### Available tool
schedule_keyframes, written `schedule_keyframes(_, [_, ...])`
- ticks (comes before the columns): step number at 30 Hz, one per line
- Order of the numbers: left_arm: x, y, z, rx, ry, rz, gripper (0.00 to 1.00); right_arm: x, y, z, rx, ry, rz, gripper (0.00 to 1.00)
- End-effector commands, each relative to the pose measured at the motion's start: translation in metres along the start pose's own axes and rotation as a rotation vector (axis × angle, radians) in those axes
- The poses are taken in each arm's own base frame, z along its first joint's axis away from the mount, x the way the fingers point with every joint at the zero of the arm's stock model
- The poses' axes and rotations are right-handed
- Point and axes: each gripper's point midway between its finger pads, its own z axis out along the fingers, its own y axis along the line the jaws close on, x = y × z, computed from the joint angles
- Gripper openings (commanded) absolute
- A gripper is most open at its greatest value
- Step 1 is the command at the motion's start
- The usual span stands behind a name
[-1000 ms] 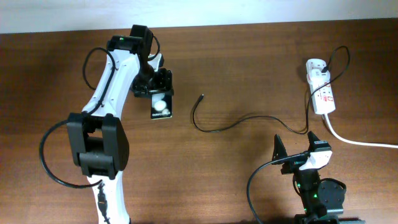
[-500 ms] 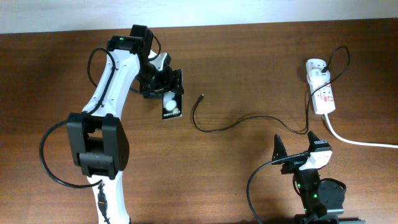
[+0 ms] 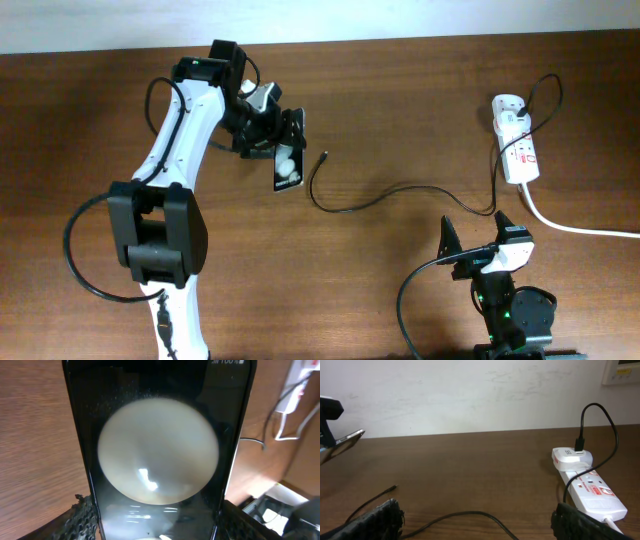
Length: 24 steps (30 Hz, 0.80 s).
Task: Plug charger to phone and switch on socket
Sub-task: 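Rotate the held phone upright, bottom edge toward the cable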
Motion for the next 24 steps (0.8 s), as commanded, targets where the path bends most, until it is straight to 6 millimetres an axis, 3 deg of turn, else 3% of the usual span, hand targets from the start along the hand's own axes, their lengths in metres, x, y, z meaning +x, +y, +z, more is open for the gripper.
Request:
schedule_keyframes(1, [-0.001,-0.033,-0.009,0.154,-0.003,0.031,0.0,0.002,0.0,0.0,-0.001,0.002,0.007,0.98])
schedule_keyframes(5, [0.003,-0.051,-0.013,0.265,0.019,-0.001,0.0,0.002,0.0,0.0,-0.001,0.002,0.007,0.99])
schedule_keyframes(14, [-0.003,-0.037,-0.024,0.267,0.046,-0.403,0.0,0.002,0.0,0.0,-0.001,0.002,0.007,0.99])
schedule_keyframes(20, [-0.002,-0.057,-0.035,0.413,0.09,-0.406,0.0,0.002,0.0,0.0,-0.001,0.002,0.007,0.99])
schedule_keyframes(24, [-0.001,-0.061,-0.037,0.432,0.097,-0.407,0.0,0.002,0.0,0.0,-0.001,0.002,0.007,0.99])
